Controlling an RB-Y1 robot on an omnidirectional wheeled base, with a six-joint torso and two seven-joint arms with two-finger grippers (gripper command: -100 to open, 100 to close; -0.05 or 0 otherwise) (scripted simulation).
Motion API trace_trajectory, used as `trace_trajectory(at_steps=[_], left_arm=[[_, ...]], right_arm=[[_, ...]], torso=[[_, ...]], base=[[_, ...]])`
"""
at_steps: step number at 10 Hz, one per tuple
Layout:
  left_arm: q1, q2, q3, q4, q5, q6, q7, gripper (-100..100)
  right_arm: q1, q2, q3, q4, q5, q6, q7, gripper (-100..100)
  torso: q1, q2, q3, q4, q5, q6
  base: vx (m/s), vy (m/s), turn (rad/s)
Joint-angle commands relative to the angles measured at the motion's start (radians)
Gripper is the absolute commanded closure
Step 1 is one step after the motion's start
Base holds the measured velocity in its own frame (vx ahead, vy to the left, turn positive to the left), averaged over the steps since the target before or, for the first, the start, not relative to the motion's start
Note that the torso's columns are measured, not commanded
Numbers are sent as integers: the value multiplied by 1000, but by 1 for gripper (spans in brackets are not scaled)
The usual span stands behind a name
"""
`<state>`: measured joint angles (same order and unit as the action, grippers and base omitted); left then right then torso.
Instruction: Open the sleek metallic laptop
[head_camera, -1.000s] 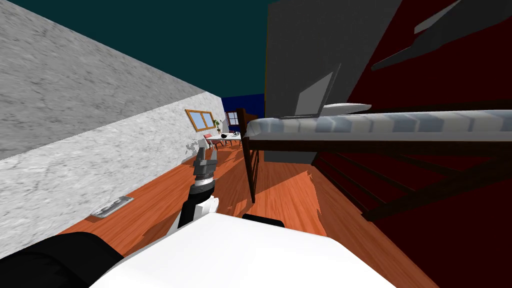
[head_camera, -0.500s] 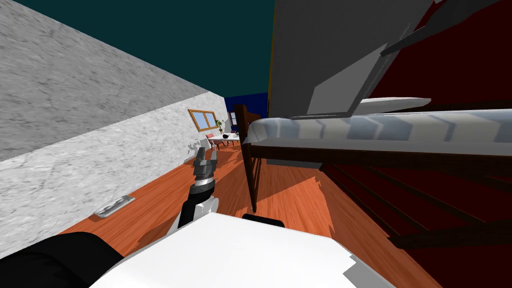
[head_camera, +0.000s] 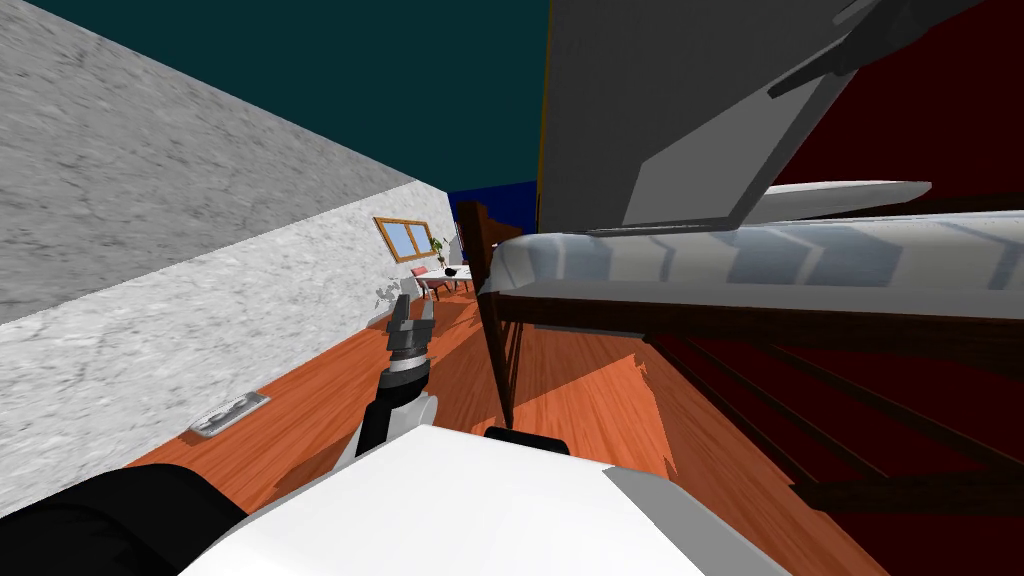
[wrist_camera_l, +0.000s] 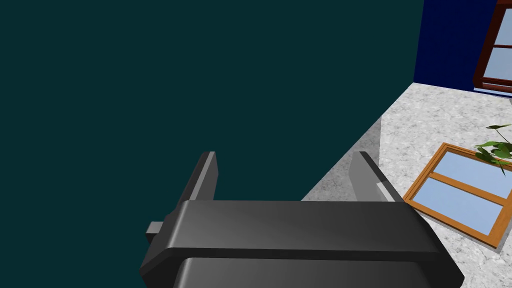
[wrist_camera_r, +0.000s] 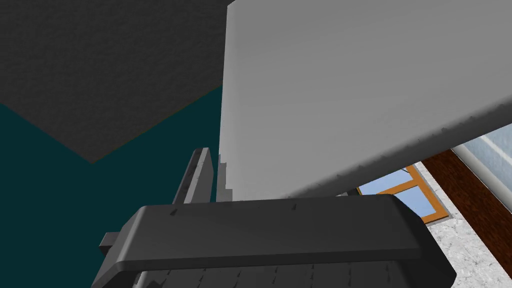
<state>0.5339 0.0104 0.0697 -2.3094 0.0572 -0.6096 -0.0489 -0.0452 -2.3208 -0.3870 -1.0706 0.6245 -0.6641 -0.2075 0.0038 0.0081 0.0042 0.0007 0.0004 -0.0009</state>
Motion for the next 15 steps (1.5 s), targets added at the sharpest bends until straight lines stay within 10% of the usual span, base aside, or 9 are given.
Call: trace_trajectory(at_steps=[1,15], left_arm=[[0,0,0,0,0,0,0,0],[0,0,0,0,0,0,0,0]], right_arm=[[45,-51,-22,-37,33,38,51,100],[200,-221,-10,-250,247,295,179,100]], torso=[[4,0,0,-1,1,0],[-4,-6,-3,0,0,1]], base=[[-61,41,15],[-36,34,0]])
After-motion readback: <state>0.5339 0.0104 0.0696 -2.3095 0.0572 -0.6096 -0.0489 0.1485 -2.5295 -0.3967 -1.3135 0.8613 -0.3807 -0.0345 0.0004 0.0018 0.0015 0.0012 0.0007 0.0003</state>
